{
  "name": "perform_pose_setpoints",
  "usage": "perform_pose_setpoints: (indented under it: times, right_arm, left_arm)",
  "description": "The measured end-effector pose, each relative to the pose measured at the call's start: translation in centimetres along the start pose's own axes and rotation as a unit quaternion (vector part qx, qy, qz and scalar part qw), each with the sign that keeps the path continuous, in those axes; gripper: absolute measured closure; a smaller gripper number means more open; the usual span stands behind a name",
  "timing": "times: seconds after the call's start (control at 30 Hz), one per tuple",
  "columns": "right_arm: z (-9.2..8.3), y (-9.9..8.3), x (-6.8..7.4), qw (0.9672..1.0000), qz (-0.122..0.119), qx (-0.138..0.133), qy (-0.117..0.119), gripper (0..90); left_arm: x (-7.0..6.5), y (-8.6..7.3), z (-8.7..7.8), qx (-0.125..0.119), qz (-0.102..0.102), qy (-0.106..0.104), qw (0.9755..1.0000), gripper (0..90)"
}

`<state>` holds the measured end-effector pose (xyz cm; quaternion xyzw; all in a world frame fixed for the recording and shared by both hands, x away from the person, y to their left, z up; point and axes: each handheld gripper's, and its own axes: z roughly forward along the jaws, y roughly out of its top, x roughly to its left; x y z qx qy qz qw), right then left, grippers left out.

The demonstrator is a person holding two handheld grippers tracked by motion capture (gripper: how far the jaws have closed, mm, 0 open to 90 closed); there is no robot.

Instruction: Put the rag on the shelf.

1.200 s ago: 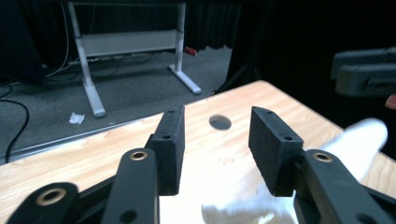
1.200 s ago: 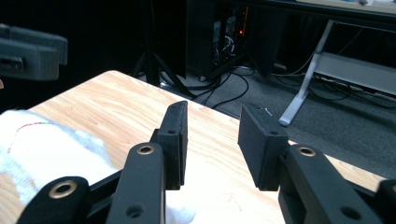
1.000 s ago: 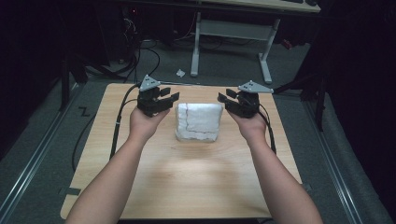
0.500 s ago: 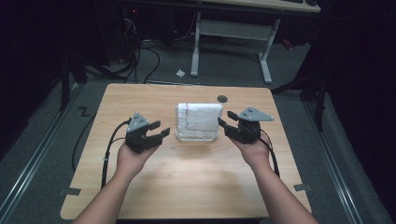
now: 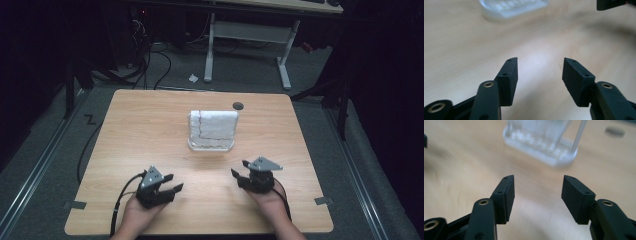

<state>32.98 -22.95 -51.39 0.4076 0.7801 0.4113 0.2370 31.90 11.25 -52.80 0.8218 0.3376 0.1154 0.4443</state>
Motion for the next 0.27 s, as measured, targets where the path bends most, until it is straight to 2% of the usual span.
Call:
perform_pose_setpoints:
  times: [0.03, 0.07, 0.13, 0.23, 0.27]
  right_arm:
    - [-0.26, -1.17, 0.41, 0.9999, -0.009, 0.004, 0.003, 47.4]
    - [-0.34, -1.58, 0.75, 0.9995, -0.022, 0.022, 0.004, 44.8]
    - [-0.67, -1.84, 0.89, 0.9991, -0.035, 0.025, -0.002, 45.9]
    - [-0.71, -1.71, 0.26, 0.9998, 0.008, 0.016, 0.006, 45.4]
    - [-0.63, -1.68, 0.15, 0.9998, 0.009, 0.015, 0.004, 45.2]
  left_arm:
    - [-0.46, 0.13, 0.15, 0.002, 0.002, -0.011, 0.9999, 45.8]
    - [-0.79, 0.32, 0.24, -0.007, 0.003, -0.023, 0.9997, 45.1]
    - [-1.04, 0.70, 0.47, -0.013, 0.010, -0.023, 0.9996, 45.0]
    - [-0.60, 0.90, 0.61, -0.019, -0.001, -0.023, 0.9996, 44.7]
    - [-0.37, 0.83, 0.61, -0.017, -0.004, -0.021, 0.9996, 44.4]
